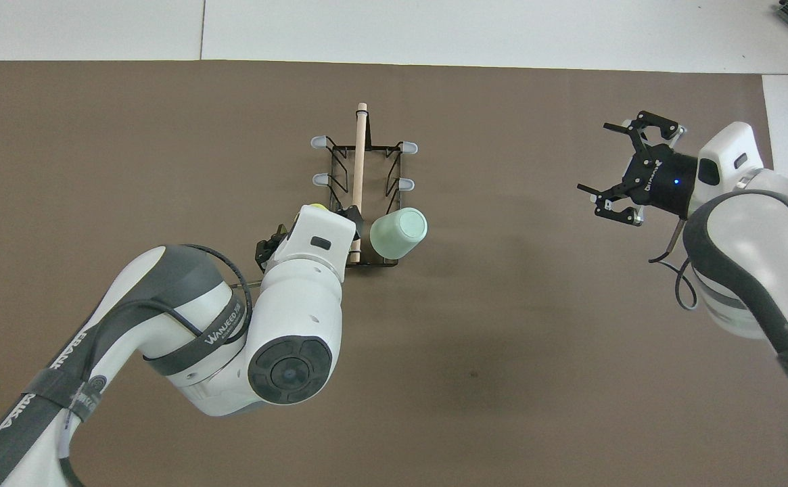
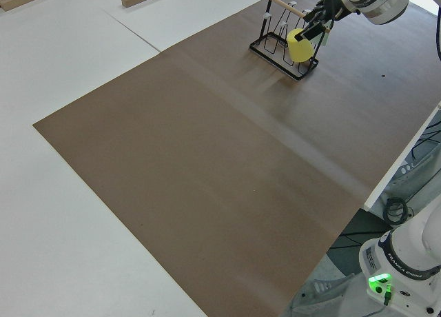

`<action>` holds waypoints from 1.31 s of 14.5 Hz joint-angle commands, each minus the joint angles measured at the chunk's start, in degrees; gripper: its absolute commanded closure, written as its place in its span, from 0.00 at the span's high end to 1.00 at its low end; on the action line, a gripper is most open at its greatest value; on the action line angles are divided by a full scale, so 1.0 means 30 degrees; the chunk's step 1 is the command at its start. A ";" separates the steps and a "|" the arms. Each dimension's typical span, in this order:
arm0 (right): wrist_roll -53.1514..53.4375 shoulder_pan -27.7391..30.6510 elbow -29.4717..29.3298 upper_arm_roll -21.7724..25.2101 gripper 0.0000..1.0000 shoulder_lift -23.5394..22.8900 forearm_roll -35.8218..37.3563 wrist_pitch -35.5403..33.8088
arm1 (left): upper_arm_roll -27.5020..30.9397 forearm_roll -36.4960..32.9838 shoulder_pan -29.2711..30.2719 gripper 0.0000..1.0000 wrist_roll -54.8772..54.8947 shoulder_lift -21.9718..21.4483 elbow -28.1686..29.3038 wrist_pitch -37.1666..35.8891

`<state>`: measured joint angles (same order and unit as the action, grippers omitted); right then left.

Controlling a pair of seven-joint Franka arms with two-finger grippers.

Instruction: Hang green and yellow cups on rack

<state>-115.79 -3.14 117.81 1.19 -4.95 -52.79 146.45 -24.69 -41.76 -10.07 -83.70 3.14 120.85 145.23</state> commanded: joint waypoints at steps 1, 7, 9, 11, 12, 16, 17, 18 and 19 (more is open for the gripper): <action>0.2669 0.1014 0.0018 -0.0162 1.00 0.0069 0.4688 -0.0095 | -0.0001 -0.0261 0.0104 1.00 0.0006 -0.0166 -0.0757 -0.1062; 1.1803 0.1720 -0.0624 -0.0015 1.00 0.0244 1.4531 -0.0298 | 0.1285 0.3795 0.0339 1.00 0.7719 -0.0224 -0.2337 -0.2259; 1.5228 0.1662 -0.1180 -0.0015 1.00 0.0391 1.8077 -0.1291 | 0.2133 0.7251 0.0339 1.00 1.2987 -0.0195 -0.3654 -0.4276; 1.8862 0.1545 -0.1737 -0.0045 1.00 0.0625 2.0748 -0.2462 | 0.3478 1.0417 0.0310 1.00 1.8265 -0.0196 -0.5118 -0.6736; 2.0475 0.1486 -0.2030 -0.0074 1.00 0.0829 2.1602 -0.3164 | 0.4268 1.1592 0.0310 1.00 2.0406 -0.0224 -0.5793 -0.7821; 2.6250 0.1369 -0.3318 -0.0337 1.00 0.1562 2.1933 -0.6706 | 0.7257 1.4821 0.0310 1.00 2.7442 -0.0254 -0.8167 -1.2099; 2.7394 0.1369 -0.3902 -0.0366 1.00 0.1563 2.1933 -0.7818 | 0.7758 1.5088 0.0310 1.00 2.8677 -0.0254 -0.8491 -1.2835; 2.8624 0.1369 -0.4662 -0.0425 1.00 0.1534 2.1933 -0.8961 | 0.8285 1.5148 0.0310 1.00 2.9589 -0.0283 -0.8872 -1.3480; 2.9709 0.1195 -0.5221 -0.0425 1.00 0.1505 2.1933 -0.9929 | 0.8638 1.5120 0.0310 1.00 3.0352 -0.0254 -0.9166 -1.4154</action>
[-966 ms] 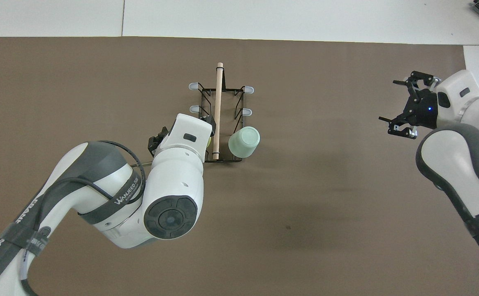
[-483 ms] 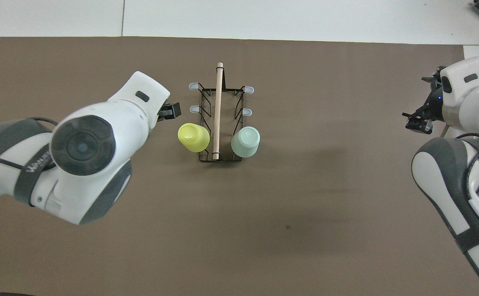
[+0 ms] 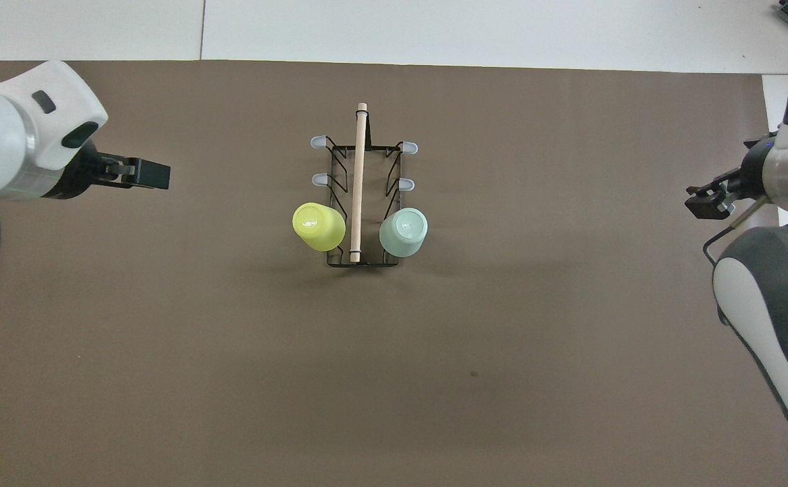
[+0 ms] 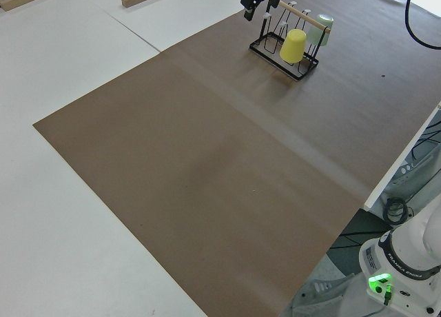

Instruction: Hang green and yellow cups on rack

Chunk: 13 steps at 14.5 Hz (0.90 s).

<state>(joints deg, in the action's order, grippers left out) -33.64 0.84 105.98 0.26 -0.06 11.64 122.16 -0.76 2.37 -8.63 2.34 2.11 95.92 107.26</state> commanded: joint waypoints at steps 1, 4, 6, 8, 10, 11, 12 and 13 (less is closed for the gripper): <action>0.3525 -0.0279 -0.1689 -0.0115 1.00 -0.0126 0.0457 -0.2566 | 0.1070 0.0382 -0.0143 1.00 0.2550 0.0059 -0.1034 -0.2029; 0.7130 -0.0310 -0.2774 -0.0260 1.00 -0.0068 0.0048 -0.5201 | 0.1746 0.0381 0.0090 1.00 0.4606 -0.0612 -0.0978 -0.3523; 0.9355 -0.0281 -0.3419 -0.0496 1.00 0.0165 -0.1670 -0.6931 | 0.1689 0.0177 0.0560 1.00 0.4902 -0.1140 -0.0744 -0.4285; 1.1672 -0.0281 -0.3510 -0.0496 1.00 0.0662 -0.2909 -0.8309 | 0.1545 0.0147 0.1055 1.00 0.4903 -0.1231 -0.0772 -0.4553; 1.2442 -0.0222 -0.4149 -0.0409 1.00 0.0753 -0.4193 -0.9947 | 0.1281 0.0147 0.1263 1.00 0.4669 -0.1231 -0.0801 -0.4554; 1.2531 -0.0135 -0.4909 -0.0379 1.00 0.0637 -0.4752 -1.1088 | 0.1047 0.0147 0.1409 1.00 0.4494 -0.1231 -0.0801 -0.4641; 1.2532 -0.0047 -0.5467 -0.0379 1.00 0.0578 -0.5048 -1.2027 | 0.0842 0.0147 0.1671 1.00 0.4058 -0.1231 -0.0772 -0.4699; 1.2561 -0.0017 -0.5763 -0.0321 1.00 0.0577 -0.5051 -1.2617 | 0.0289 0.0147 0.1906 1.00 0.3531 -0.1231 -0.0772 -0.4729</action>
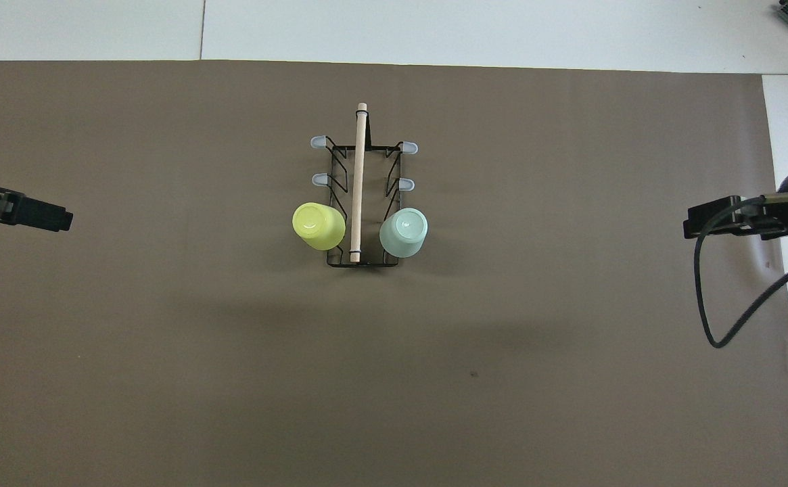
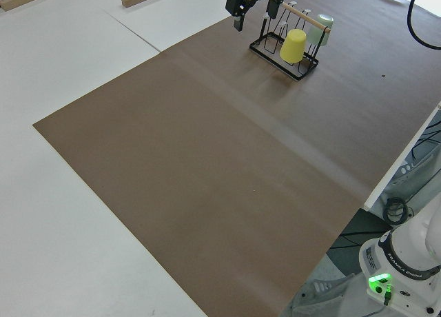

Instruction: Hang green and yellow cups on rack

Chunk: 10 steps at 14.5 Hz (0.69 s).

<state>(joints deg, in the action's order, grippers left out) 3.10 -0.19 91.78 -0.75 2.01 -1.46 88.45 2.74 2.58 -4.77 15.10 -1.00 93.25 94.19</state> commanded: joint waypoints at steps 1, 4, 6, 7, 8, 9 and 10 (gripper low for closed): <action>0.0345 0.0355 -0.1003 0.0014 1.00 -0.0113 -0.0597 -0.1563 | -0.1176 0.0077 0.0856 1.00 -0.1103 -0.0194 0.0118 -0.0489; 0.0403 0.0326 -0.0419 0.0014 1.00 0.0120 -0.0420 -0.1389 | -0.1412 0.0077 0.0713 1.00 -0.3269 -0.0252 0.0118 -0.1192; 0.0199 0.0385 -0.0212 0.0072 1.00 0.0355 -0.0450 -0.1389 | -0.1413 0.0077 0.0625 1.00 -0.3217 -0.0456 0.0205 -0.1601; 0.0198 0.0356 -0.0183 0.0073 1.00 0.0355 -0.0450 -0.1331 | -0.1442 0.0077 0.0566 1.00 -0.3158 -0.0602 0.0293 -0.1603; 0.0227 0.0181 -0.0241 0.0073 1.00 0.0297 -0.0392 -0.0924 | -0.1413 0.0077 0.0537 1.00 -0.3129 -0.0575 0.0294 -0.1603; 0.0199 0.0180 -0.0241 0.0073 1.00 0.0297 -0.0362 -0.1036 | -0.1413 0.0077 0.0478 1.00 -0.3128 -0.0574 0.0294 -0.1603; 0.0198 0.0325 -0.0270 0.0073 1.00 0.0268 -0.0304 -0.1211 | -0.1413 0.0048 0.0478 1.00 -0.3099 -0.0545 0.0265 -0.1574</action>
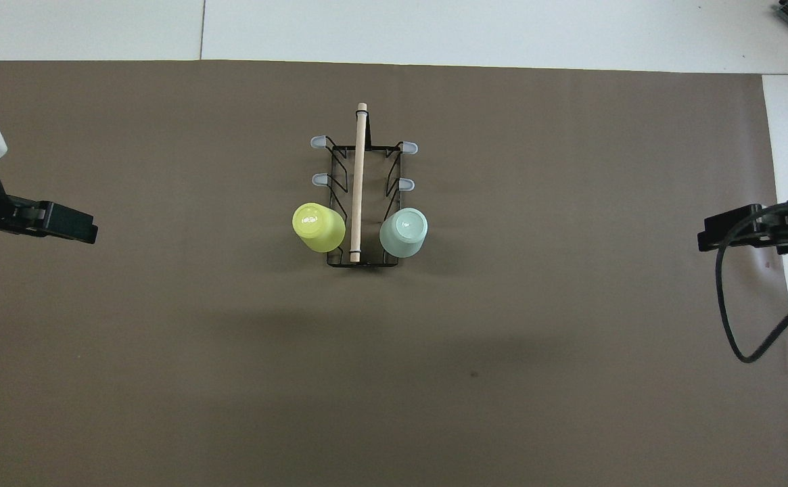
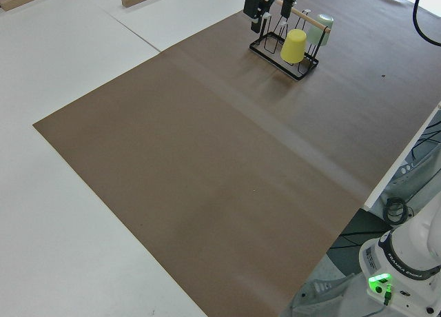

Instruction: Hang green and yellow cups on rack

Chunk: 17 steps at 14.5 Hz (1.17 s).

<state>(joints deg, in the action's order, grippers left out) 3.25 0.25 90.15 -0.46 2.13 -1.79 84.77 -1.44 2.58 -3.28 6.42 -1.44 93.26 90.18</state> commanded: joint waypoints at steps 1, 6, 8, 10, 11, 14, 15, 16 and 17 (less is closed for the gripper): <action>0.0147 0.0121 0.0245 -0.0023 1.00 0.0111 0.0213 0.0045 | -0.0020 0.0047 -0.0019 1.00 -0.0179 -0.0399 0.0233 -0.0208; 0.0352 -0.0026 0.0420 -0.0170 1.00 0.0110 0.0891 -0.0014 | 0.0507 -0.0623 -0.0838 1.00 -0.0092 -0.0281 -0.0031 -0.0296; 0.0149 -0.0026 0.0420 -0.0199 1.00 0.0139 0.0861 0.0016 | 0.0537 -0.0656 -0.0868 1.00 -0.0062 -0.0369 0.0056 -0.0296; 0.0148 -0.0026 0.0391 -0.0199 1.00 0.0226 0.0861 0.0016 | 0.0537 -0.0656 -0.0868 1.00 -0.0062 -0.0398 0.0115 -0.0296; 0.0147 0.0090 0.0391 -0.0170 1.00 0.0227 0.0861 0.0016 | 0.0566 -0.0685 -0.0868 1.00 -0.0062 -0.0399 0.0173 -0.0296; 0.0147 0.0208 0.0391 -0.0082 1.00 0.0227 0.0861 0.0045 | 0.0975 -0.0685 -0.1130 1.00 0.0553 -0.0399 0.0145 -0.0237; 0.0147 0.0208 0.0391 -0.0082 1.00 0.0227 0.0861 0.0016 | 0.0976 -0.0656 -0.1219 1.00 0.0554 -0.0399 0.0174 -0.0179; 0.0147 0.0208 0.0362 -0.0082 1.00 0.0227 0.0861 0.0016 | 0.0976 -0.0656 -0.1162 1.00 0.0525 -0.0399 0.0174 -0.0149; 0.0147 0.0179 0.0391 -0.0082 1.00 0.0227 0.0861 0.0016 | 0.0976 -0.0656 -0.1016 1.00 0.0524 -0.0399 0.0174 -0.0149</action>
<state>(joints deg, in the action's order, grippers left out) 3.25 0.38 90.45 -0.35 1.84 -0.01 84.74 0.39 1.45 -5.39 7.38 -1.56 93.22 90.16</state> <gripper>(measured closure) 0.000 0.000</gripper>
